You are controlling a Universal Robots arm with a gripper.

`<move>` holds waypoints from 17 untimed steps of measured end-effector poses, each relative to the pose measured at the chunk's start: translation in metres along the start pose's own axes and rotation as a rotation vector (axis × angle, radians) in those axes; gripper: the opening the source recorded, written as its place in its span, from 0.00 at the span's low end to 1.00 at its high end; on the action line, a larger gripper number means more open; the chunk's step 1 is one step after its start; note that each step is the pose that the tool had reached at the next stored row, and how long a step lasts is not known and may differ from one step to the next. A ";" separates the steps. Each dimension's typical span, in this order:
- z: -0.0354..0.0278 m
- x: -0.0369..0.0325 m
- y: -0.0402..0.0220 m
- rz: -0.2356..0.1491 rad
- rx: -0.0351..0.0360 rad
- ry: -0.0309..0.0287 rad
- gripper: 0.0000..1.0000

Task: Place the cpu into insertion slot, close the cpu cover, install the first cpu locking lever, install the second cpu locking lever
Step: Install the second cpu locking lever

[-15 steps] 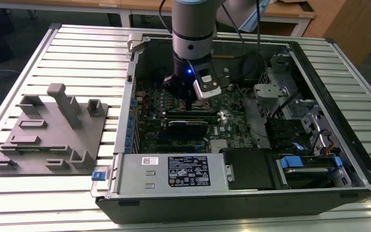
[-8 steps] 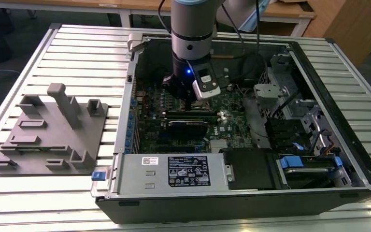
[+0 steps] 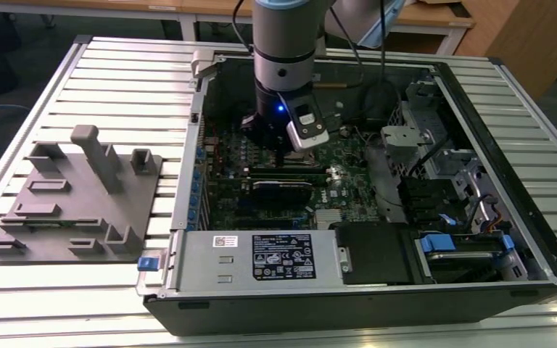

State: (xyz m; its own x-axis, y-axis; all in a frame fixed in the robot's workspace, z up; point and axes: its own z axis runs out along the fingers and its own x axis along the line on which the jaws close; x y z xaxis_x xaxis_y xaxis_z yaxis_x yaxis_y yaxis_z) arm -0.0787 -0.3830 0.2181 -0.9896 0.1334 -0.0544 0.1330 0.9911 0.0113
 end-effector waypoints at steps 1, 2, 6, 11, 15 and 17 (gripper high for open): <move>0.0003 0.0005 -0.0001 -0.001 -0.0003 0.0001 0.11; 0.0007 0.0007 -0.0001 -0.002 -0.0010 0.0003 0.11; 0.0029 0.0010 0.0007 -0.008 -0.0078 0.0012 0.11; 0.0054 0.0025 0.0010 -0.019 -0.0120 0.0018 0.11; 0.0074 0.0037 0.0008 -0.021 -0.0136 0.0021 0.11; 0.0074 0.0038 0.0008 -0.021 -0.0136 0.0021 0.11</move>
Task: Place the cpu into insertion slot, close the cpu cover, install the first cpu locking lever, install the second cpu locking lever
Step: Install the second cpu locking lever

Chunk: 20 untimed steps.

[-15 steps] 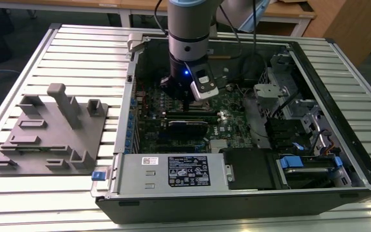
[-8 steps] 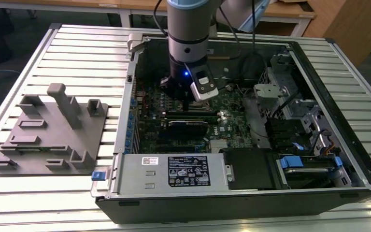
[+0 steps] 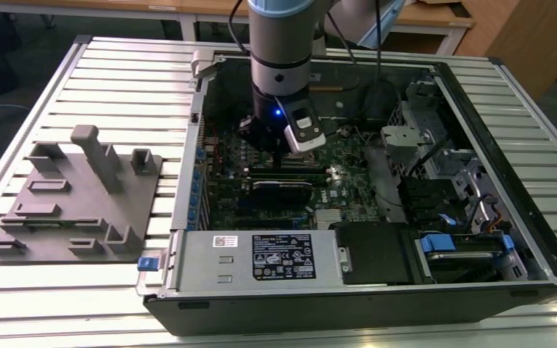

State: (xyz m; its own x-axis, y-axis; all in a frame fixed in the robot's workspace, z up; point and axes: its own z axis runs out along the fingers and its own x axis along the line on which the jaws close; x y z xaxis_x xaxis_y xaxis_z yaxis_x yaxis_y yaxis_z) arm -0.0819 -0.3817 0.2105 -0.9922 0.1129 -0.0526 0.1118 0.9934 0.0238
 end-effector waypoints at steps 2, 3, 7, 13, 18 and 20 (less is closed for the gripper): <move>0.0006 0.0008 -0.0001 0.000 -0.0005 -0.0002 0.11; 0.0010 0.0013 -0.0001 0.000 -0.0004 -0.0002 0.11; 0.0020 0.0027 -0.0003 0.000 -0.0003 -0.0001 0.11; 0.0031 0.0070 -0.0008 0.000 -0.0018 0.0000 0.11; 0.0038 0.0077 -0.0010 0.000 -0.0020 0.0002 0.11; 0.0044 0.0082 -0.0010 0.000 -0.0028 0.0003 0.11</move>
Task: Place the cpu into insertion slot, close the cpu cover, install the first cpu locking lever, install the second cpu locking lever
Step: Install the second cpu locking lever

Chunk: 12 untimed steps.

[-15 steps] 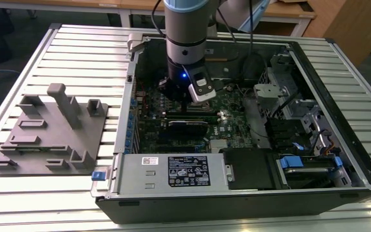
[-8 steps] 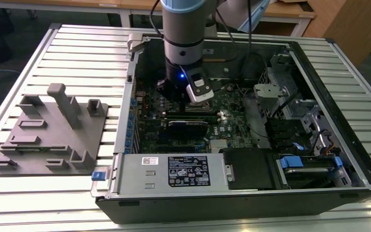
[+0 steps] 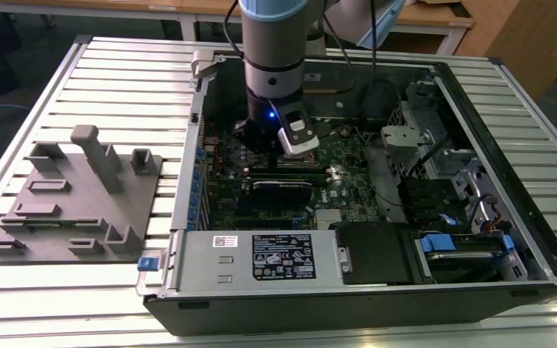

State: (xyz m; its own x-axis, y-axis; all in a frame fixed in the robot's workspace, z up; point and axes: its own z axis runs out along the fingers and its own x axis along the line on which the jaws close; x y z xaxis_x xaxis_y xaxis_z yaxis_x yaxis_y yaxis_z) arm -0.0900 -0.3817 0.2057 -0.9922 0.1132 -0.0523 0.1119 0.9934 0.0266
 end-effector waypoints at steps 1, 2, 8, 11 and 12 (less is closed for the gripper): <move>0.0003 0.0003 0.0000 0.000 -0.0009 0.0000 0.11; 0.0005 0.0006 0.0000 0.000 -0.0016 0.0000 0.11; 0.0008 0.0008 -0.0001 0.000 -0.0027 0.0003 0.11; 0.0019 0.0011 -0.0001 0.000 -0.0079 0.0007 0.11; 0.0020 0.0012 -0.0001 0.000 -0.0091 0.0009 0.11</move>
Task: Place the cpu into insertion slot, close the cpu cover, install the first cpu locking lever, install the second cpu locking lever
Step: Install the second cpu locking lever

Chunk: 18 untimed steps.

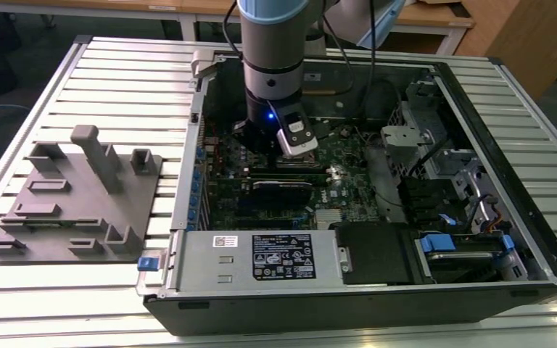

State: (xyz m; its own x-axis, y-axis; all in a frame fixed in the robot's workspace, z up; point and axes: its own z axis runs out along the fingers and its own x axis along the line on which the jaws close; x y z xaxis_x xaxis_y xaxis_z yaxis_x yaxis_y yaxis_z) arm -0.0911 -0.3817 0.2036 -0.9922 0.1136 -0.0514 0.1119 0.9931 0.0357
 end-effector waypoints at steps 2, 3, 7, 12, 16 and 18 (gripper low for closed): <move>0.0000 0.0000 0.0000 0.000 -0.0006 0.0001 0.11; 0.0000 0.0000 0.0000 0.000 -0.0007 0.0001 0.11; 0.0006 0.0010 -0.0002 0.000 -0.0033 0.0003 0.11; 0.0010 0.0014 -0.0002 0.001 -0.0098 0.0012 0.11; 0.0017 0.0016 -0.0001 0.001 -0.0203 0.0022 0.11; 0.0025 0.0018 -0.0003 0.001 -0.0219 0.0024 0.11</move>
State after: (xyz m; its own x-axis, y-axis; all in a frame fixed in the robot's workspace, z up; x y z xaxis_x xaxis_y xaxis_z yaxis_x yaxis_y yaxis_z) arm -0.0927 -0.3817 0.2010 -0.9922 0.1146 -0.0489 0.1118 0.9921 0.0576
